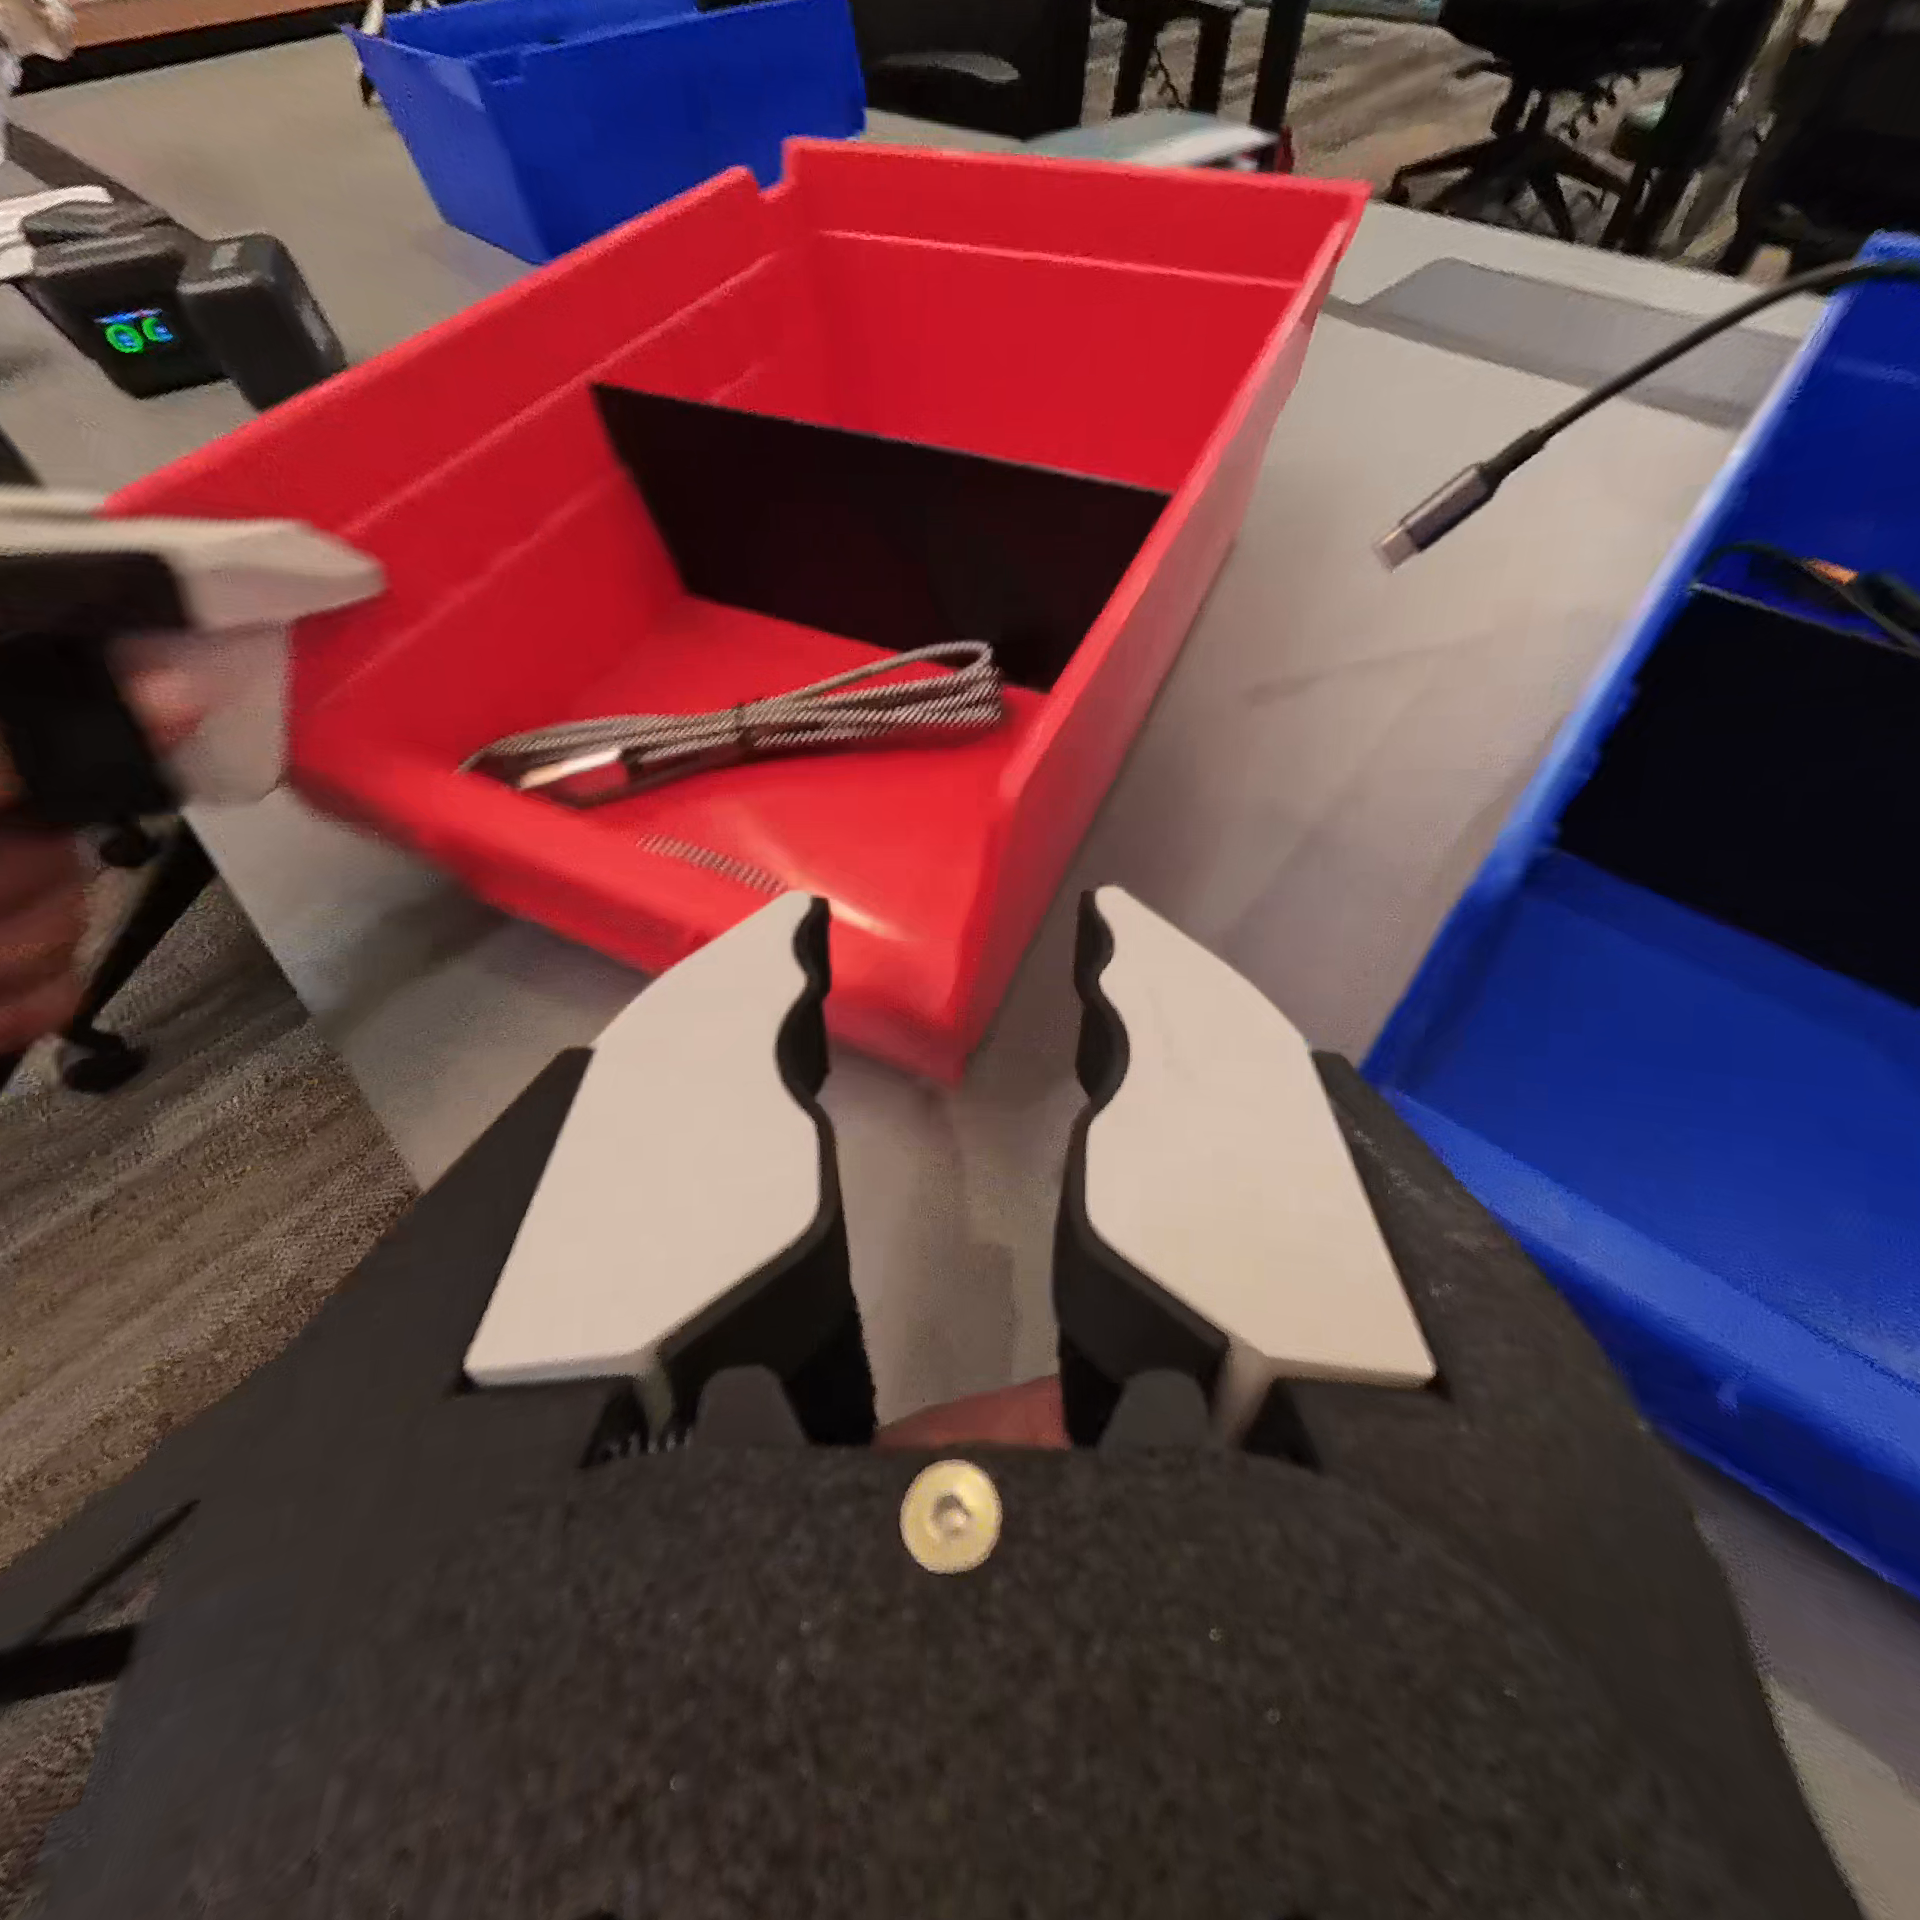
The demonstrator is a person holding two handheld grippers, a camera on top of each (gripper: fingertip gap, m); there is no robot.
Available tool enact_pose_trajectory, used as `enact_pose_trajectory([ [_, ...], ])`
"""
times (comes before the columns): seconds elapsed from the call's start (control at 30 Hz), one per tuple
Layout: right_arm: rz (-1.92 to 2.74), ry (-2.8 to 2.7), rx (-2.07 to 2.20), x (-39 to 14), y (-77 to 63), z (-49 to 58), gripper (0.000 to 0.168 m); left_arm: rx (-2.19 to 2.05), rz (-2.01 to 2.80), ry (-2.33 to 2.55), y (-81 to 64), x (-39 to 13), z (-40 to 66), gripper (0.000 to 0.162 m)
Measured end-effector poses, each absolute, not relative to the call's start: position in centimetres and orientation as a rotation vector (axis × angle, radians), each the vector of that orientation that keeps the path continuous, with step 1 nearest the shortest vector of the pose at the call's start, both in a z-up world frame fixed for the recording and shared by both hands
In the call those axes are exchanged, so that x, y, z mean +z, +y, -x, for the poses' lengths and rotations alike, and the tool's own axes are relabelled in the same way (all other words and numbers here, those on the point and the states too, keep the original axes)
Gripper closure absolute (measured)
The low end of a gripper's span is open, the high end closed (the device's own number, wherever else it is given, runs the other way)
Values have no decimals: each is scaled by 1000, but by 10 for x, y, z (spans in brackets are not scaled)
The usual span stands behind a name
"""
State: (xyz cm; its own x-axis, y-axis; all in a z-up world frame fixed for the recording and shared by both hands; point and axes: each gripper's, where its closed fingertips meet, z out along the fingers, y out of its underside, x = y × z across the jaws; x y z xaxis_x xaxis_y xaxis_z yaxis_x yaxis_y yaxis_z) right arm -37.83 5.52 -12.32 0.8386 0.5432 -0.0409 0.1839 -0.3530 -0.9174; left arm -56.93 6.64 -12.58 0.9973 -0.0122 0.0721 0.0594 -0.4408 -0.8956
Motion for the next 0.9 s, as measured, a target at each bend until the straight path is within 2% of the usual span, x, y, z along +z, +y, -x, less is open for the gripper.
enact_pose_trajectory([
  [0.03,1947,-516,406,-126,59,383,129,-85,2019,-40,55,-125,570,158],
  [0.07,1969,-517,403,-129,59,388,145,-84,2015,-40,45,-125,571,158],
  [0.1,1998,-514,384,-131,58,389,146,-80,2011,-38,36,-123,572,158],
  [0.13,2019,-493,369,-130,56,389,153,-64,2005,-42,28,-121,574,158],
  [0.27,1995,-499,275,-113,40,389,160,15,1919,-46,2,-93,574,158],
  [0.47,1772,-417,184,-15,38,341,160,11,1699,55,11,5,526,158],
  [0.7,1661,-128,-35,73,42,160,161,-162,1535,322,67,94,344,158],
  [0.8,1690,-11,-122,82,32,62,162,-262,1524,415,76,101,243,158],
  [0.9,1730,65,-184,76,18,-31,162,-376,1544,482,78,82,145,156],
])
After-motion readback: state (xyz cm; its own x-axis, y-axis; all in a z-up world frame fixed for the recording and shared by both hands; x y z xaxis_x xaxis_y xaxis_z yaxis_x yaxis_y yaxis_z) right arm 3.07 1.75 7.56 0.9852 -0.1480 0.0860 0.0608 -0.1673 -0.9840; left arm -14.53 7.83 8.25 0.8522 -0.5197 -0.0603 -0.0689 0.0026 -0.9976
